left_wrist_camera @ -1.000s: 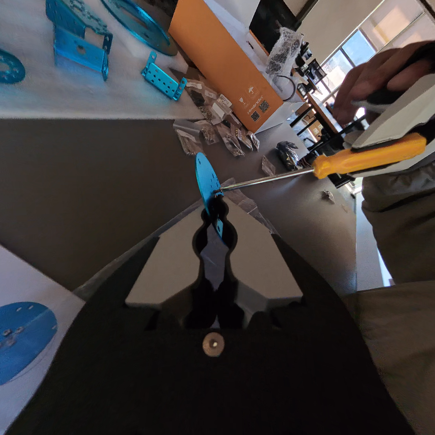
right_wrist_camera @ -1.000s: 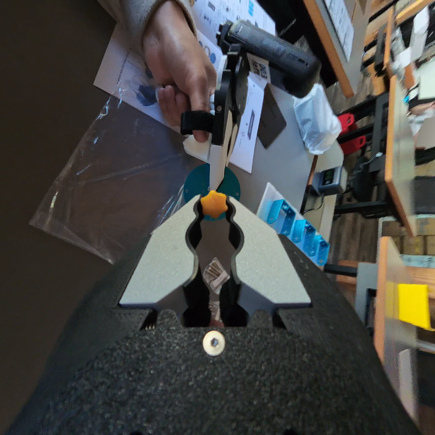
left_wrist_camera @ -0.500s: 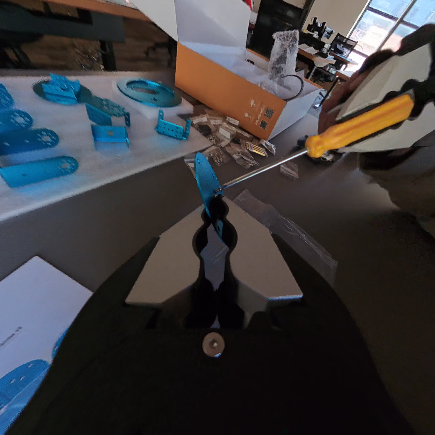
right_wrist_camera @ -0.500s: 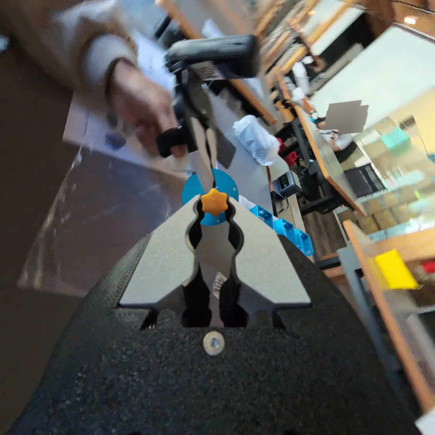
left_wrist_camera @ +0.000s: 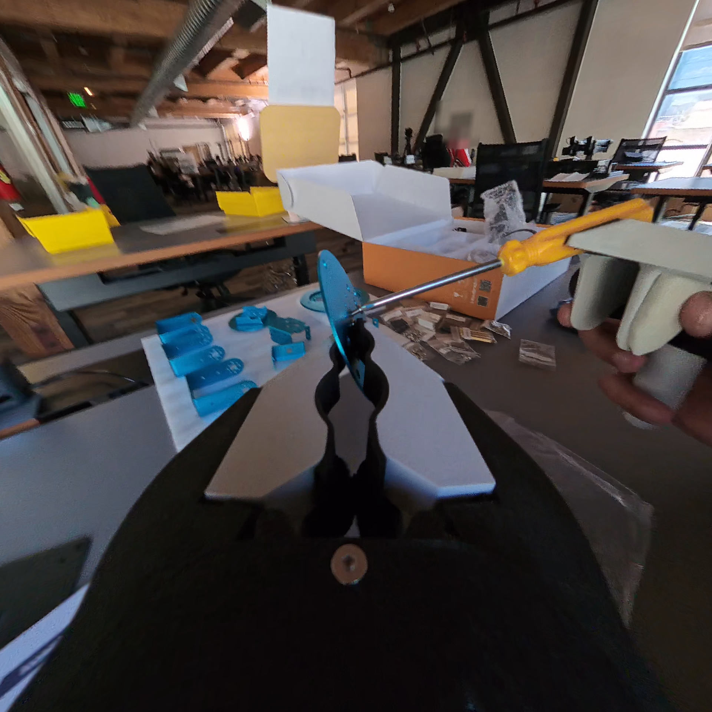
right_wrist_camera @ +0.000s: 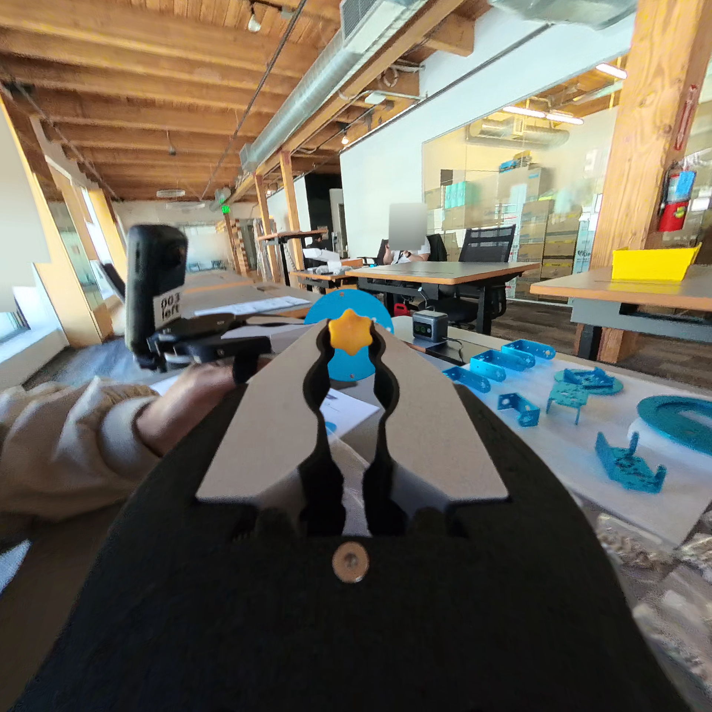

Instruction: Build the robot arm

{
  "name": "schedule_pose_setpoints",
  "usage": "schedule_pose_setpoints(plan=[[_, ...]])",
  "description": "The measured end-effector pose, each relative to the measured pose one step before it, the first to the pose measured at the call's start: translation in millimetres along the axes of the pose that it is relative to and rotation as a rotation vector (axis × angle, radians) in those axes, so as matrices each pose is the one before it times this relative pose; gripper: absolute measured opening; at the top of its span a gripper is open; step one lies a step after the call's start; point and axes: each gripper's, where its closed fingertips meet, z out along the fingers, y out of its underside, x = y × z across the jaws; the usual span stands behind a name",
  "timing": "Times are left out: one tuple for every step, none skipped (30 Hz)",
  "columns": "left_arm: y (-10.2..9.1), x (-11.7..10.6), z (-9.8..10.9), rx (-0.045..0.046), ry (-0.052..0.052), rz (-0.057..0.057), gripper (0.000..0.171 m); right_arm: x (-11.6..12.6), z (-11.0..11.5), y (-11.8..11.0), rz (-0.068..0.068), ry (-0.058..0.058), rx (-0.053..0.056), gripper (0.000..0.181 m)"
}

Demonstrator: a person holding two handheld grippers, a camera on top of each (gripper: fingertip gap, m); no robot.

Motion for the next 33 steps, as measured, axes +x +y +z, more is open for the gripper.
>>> schedule_pose_setpoints(plan=[[-5.01, -0.67, -2.32, 0.02109, -0.0176, 0.0375, 0.004, -2.37, 0.53, -2.44, 0.0452, 0.0134, 0.0156, 0.016], [-4.76, -0.87, -2.13, 0.02075, -0.0193, 0.0422, 0.003, -1.97, 0.30, -2.23, 0.0419, 0.0109, 0.0210, 0.016], [-4.69, -1.15, -2.15, 0.02266, -0.0233, 0.0522, 0.004, -1.35, 0.42, -1.33, 0.0497, 0.0053, 0.0150, 0.016], [-4.84, -0.69, -2.10, 0.02370, -0.0207, 0.0524, 0.004, -0.56, -0.04, -1.75, 0.0631, -0.0004, 0.0155, 0.016], [-5.70, -0.91, -2.45, 0.02893, -0.0198, 0.0438, 0.005, 0.00, 0.01, -2.03, 0.0840, -0.0089, 0.0120, 0.016], [-6.42, -0.82, -2.73, 0.03321, -0.0162, 0.0390, 0.003, 0.22, -0.12, -1.26, 0.1042, -0.0168, 0.0021, 0.016], [-6.78, 0.15, -2.66, 0.03466, -0.0123, 0.0425, 0.005, 0.30, -0.97, -1.98, 0.1041, -0.0217, 0.0061, 0.016], [-6.41, 0.43, -2.26, 0.03113, -0.0151, 0.0468, 0.004, 0.03, -1.40, -2.16, 0.0966, -0.0241, 0.0099, 0.016], [-4.58, 0.08, -1.55, 0.01833, -0.0209, 0.0477, 0.004, 0.04, -1.17, -0.72, 0.0911, -0.0178, 0.0049, 0.016], [-2.50, 0.13, -0.89, 0.00687, -0.0215, 0.0456, 0.003, 0.37, -1.06, 0.65, 0.0663, -0.0055, 0.0036, 0.016], [-1.72, 0.48, -0.56, 0.00720, -0.0162, 0.0395, 0.004, 0.31, -1.37, 0.68, 0.0454, 0.0008, 0.0055, 0.016], [-1.58, 0.37, -0.55, 0.01013, -0.0149, 0.0354, 0.004, 0.03, -1.41, 0.59, 0.0401, 0.0020, 0.0044, 0.016], [-1.32, -0.04, -0.72, 0.01086, -0.0170, 0.0368, 0.004, 0.20, -0.94, 1.24, 0.0531, 0.0036, -0.0002, 0.016], [-1.61, -0.10, -0.74, 0.01184, -0.0175, 0.0406, 0.003, 0.38, -0.97, 1.17, 0.0612, 0.0028, -0.0004, 0.016], [-1.69, -0.01, -0.75, 0.01152, -0.0171, 0.0410, 0.004, 0.89, -1.01, 0.99, 0.0625, 0.0017, 0.0041, 0.016], [-1.71, -0.14, -0.59, 0.01234, -0.0152, 0.0396, 0.003, 1.82, -1.17, 1.53, 0.0808, -0.0019, 0.0035, 0.016], [-2.37, -0.24, -0.89, 0.01670, -0.0116, 0.0315, 0.004, 2.50, -1.30, 1.76, 0.1010, -0.0086, 0.0022, 0.016], [-2.37, -0.39, -0.88, 0.01618, -0.0083, 0.0213, 0.004, 2.95, -1.24, 2.04, 0.0972, -0.0151, -0.0013, 0.016], [-1.73, -0.25, -0.51, 0.00963, -0.0060, 0.0139, 0.003, 3.22, -1.11, 2.82, 0.0860, -0.0145, -0.0067, 0.016], [-1.18, -0.50, -0.40, 0.00675, -0.0067, 0.0072, 0.003, 3.14, -0.90, 2.87, 0.0793, -0.0121, -0.0043, 0.016], [-1.27, -1.17, -0.53, 0.00819, -0.0093, 0.0031, 0.004, 2.84, -0.26, 3.76, 0.0769, -0.0142, -0.0090, 0.016], [-1.08, -1.42, -0.33, 0.00646, -0.0069, -0.0009, 0.004, 2.56, 0.29, 3.89, 0.0637, -0.0142, -0.0106, 0.016], [-0.29, -1.54, -0.05, 0.00247, -0.0048, -0.0041, 0.004, 2.85, 0.75, 3.81, 0.0514, -0.0105, -0.0103, 0.016], [-0.25, -1.16, 0.09, 0.00313, -0.0002, -0.0084, 0.004, 2.66, 0.82, 3.39, 0.0464, -0.0085, -0.0097, 0.016], [-0.22, -0.63, -0.06, 0.00240, 0.0036, -0.0135, 0.004, 1.12, 0.68, 1.51, 0.0297, -0.0128, -0.0013, 0.016], [-0.64, 0.12, -0.25, 0.00157, 0.0041, -0.0051, 0.004, 0.50, 0.05, 0.16, 0.0073, -0.0087, 0.0050, 0.016], [-0.93, 0.97, -0.17, 0.00188, 0.0032, 0.0042, 0.004, -1.05, -0.60, -1.76, -0.0061, -0.0089, 0.0156, 0.016], [-0.37, 0.68, -0.05, -0.00176, 0.0021, -0.0001, 0.004, -0.97, -0.58, -1.98, -0.0300, 0.0008, 0.0112, 0.016], [0.05, 0.50, 0.13, -0.00350, 0.0048, -0.0103, 0.004, -2.18, -0.02, -0.86, -0.0564, 0.0018, -0.0011, 0.016], [0.08, 0.99, 0.35, -0.00221, 0.0127, -0.0176, 0.003, -3.58, -0.16, -1.53, -0.0801, -0.0003, 0.0031, 0.016], [-0.21, 1.27, 0.30, -0.00227, 0.0118, -0.0148, 0.004, -3.23, -0.75, -2.04, -0.0831, 0.0004, 0.0103, 0.016], [0.15, 0.85, 0.08, -0.00573, 0.0040, -0.0055, 0.004, -3.29, -0.40, -1.46, -0.1126, 0.0004, 0.0091, 0.016], [0.23, 1.63, 0.02, -0.00566, 0.0082, -0.0031, 0.004, -4.02, -0.32, -2.12, -0.1469, -0.0015, 0.0121, 0.016]])
